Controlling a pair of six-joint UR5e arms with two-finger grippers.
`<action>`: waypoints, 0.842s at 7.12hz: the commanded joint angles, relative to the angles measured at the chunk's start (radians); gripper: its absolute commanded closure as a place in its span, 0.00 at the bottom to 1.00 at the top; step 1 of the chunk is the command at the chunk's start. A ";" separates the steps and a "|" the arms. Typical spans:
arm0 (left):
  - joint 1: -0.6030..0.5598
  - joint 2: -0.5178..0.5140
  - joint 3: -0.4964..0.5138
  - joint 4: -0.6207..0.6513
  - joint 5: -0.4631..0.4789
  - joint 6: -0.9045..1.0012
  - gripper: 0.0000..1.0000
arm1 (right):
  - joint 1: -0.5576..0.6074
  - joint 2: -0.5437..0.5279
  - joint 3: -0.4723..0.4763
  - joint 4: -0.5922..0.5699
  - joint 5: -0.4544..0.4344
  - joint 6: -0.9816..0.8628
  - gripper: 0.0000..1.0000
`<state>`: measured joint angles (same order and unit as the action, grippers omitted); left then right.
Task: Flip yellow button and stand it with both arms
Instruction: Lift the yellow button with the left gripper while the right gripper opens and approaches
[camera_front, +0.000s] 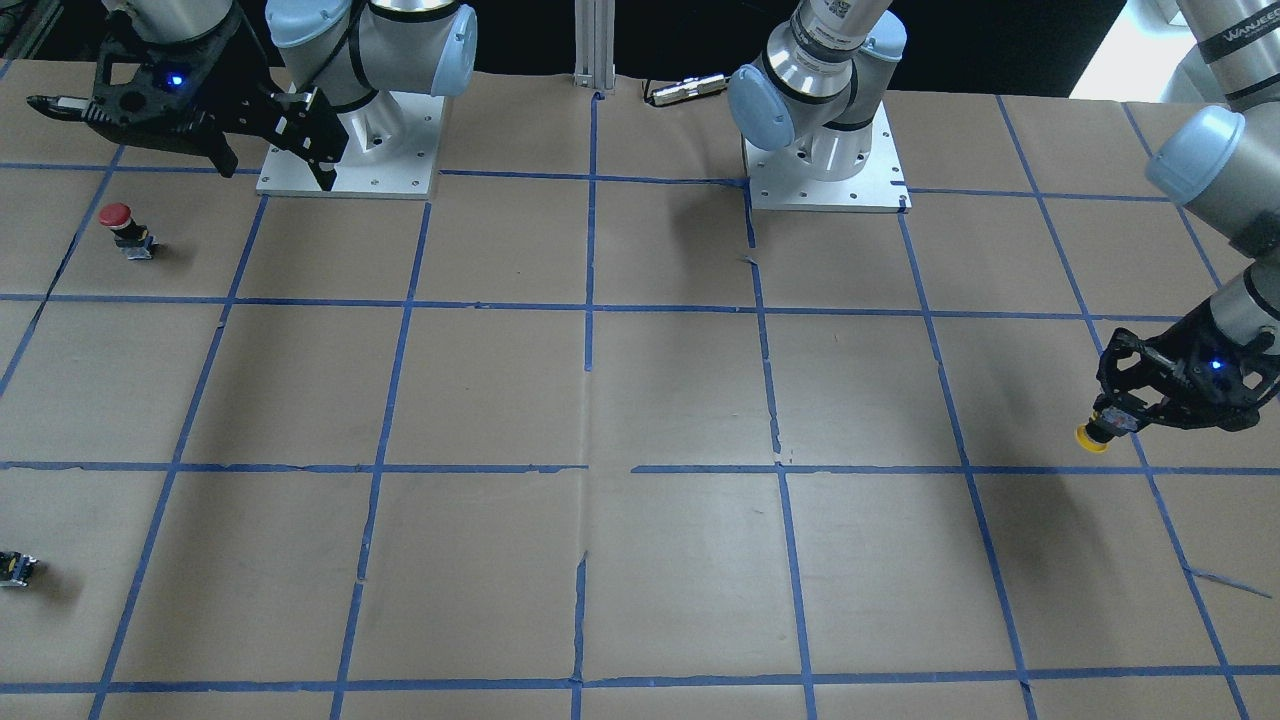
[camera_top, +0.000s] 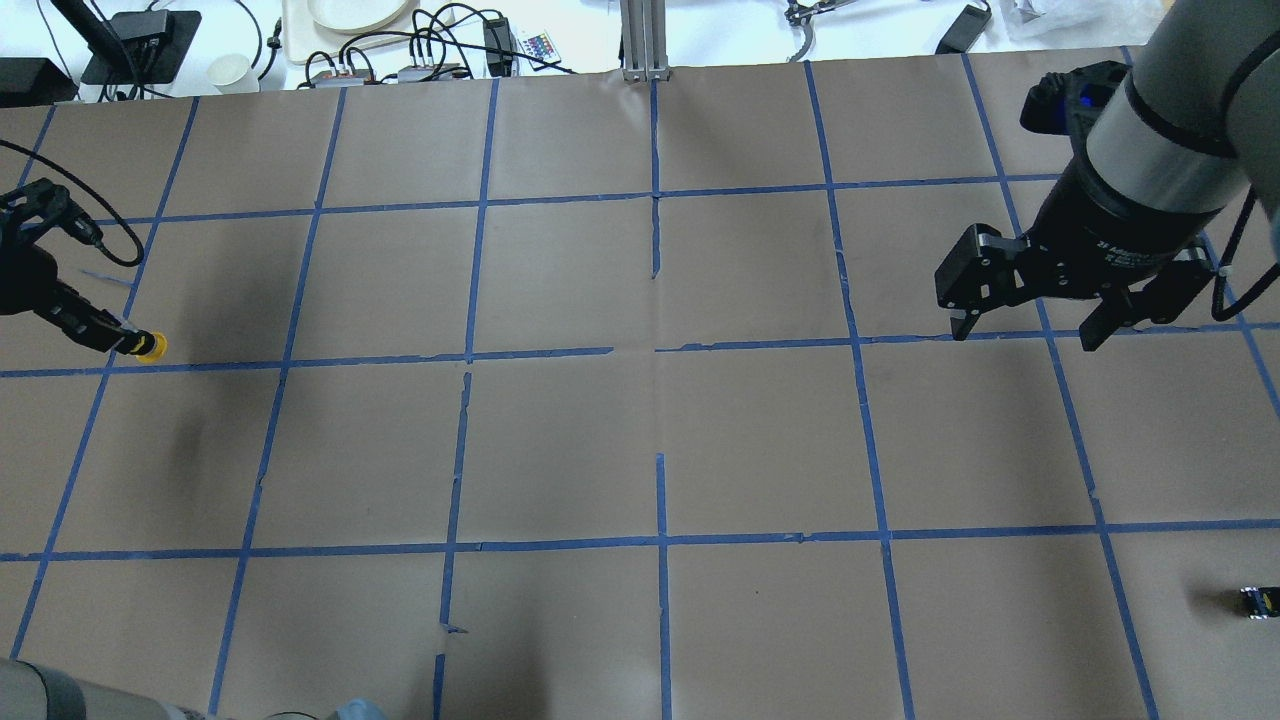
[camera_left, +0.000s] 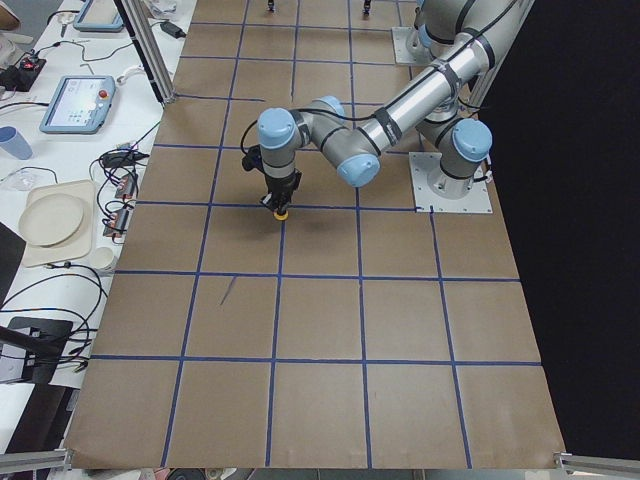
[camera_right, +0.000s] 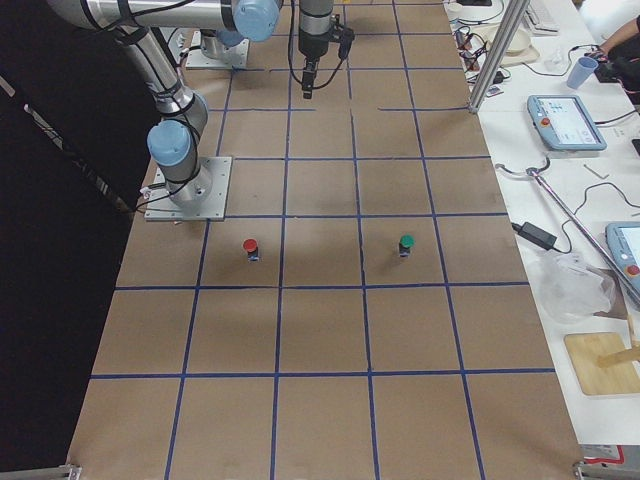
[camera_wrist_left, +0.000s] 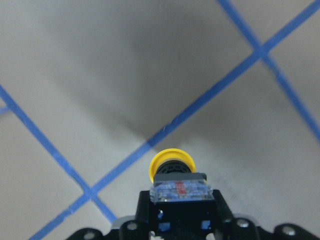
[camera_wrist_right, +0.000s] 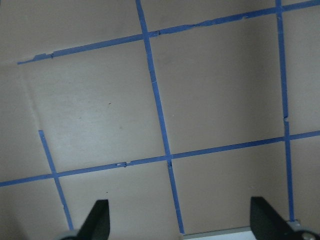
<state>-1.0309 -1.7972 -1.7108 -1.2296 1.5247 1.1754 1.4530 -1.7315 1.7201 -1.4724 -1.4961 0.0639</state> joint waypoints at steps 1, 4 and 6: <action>-0.166 0.051 0.071 -0.145 -0.006 -0.172 0.85 | -0.013 0.050 -0.031 0.006 0.103 0.122 0.00; -0.389 0.081 0.120 -0.267 -0.102 -0.439 0.85 | -0.019 0.075 -0.033 0.067 0.335 0.412 0.00; -0.553 0.130 0.126 -0.309 -0.142 -0.675 0.85 | -0.063 0.076 -0.030 0.122 0.507 0.454 0.00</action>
<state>-1.4838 -1.6961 -1.5900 -1.5105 1.4178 0.6566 1.4227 -1.6563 1.6894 -1.3860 -1.0878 0.4749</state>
